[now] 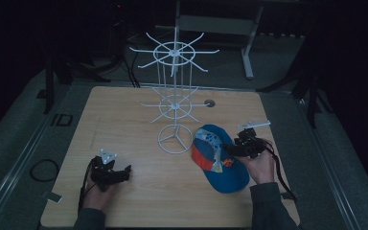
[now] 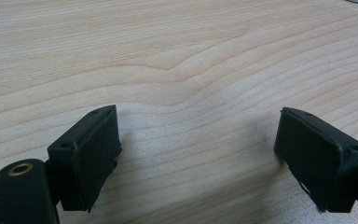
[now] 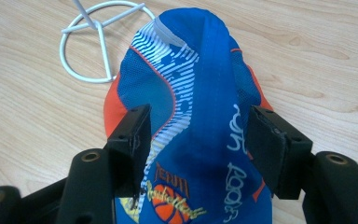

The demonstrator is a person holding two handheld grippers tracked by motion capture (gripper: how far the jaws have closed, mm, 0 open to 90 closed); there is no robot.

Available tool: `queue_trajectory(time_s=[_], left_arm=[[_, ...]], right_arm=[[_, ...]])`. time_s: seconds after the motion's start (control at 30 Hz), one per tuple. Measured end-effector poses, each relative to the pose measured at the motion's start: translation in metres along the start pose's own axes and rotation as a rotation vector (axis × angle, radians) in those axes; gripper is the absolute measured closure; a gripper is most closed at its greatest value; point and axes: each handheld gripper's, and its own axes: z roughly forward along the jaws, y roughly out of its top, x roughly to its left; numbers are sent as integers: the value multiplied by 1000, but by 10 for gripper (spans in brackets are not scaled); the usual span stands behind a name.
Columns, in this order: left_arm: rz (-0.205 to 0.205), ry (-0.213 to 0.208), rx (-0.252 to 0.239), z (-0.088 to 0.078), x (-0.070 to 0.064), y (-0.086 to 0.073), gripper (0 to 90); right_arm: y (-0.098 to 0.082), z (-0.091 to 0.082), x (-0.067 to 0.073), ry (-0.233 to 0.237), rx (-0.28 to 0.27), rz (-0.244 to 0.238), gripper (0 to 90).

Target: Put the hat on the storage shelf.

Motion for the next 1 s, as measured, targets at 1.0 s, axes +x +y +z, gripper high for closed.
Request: queue_trajectory(time_s=[1.0], left_arm=[[-1, -1, 1, 0, 0, 0, 145]], right_arm=[[24, 46, -12, 32, 104, -15, 448]])
